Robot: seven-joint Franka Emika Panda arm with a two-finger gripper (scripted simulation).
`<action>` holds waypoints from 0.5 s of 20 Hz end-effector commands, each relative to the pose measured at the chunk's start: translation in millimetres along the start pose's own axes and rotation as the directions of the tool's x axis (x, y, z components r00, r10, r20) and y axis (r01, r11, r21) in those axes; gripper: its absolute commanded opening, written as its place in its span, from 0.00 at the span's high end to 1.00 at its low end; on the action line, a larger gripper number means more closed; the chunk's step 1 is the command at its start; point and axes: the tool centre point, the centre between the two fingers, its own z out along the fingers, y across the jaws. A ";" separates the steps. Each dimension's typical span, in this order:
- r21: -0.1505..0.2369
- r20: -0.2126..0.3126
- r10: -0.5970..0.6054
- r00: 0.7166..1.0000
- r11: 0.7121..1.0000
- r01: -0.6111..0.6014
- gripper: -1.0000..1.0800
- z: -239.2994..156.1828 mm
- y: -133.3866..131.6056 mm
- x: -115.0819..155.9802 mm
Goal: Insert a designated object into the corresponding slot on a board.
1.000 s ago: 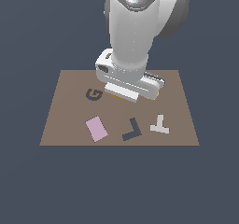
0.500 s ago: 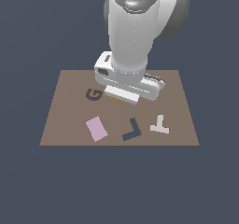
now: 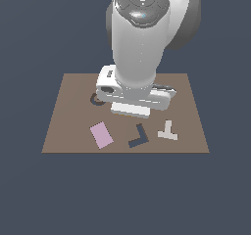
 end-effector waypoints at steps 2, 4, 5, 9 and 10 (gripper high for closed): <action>0.000 -0.001 -0.103 0.995 0.995 0.103 1.00 -1.4 -4.7 17.1; 0.000 -0.001 -0.169 0.986 0.986 0.169 1.00 -2.1 -8.9 27.7; 0.000 -0.001 -0.200 0.980 0.980 0.200 1.00 -2.4 -11.2 32.7; 0.000 -0.001 -0.309 0.951 0.951 0.309 1.00 -3.5 -20.8 49.6; 0.000 -0.001 -0.332 0.943 0.943 0.332 1.00 -3.7 -23.2 53.1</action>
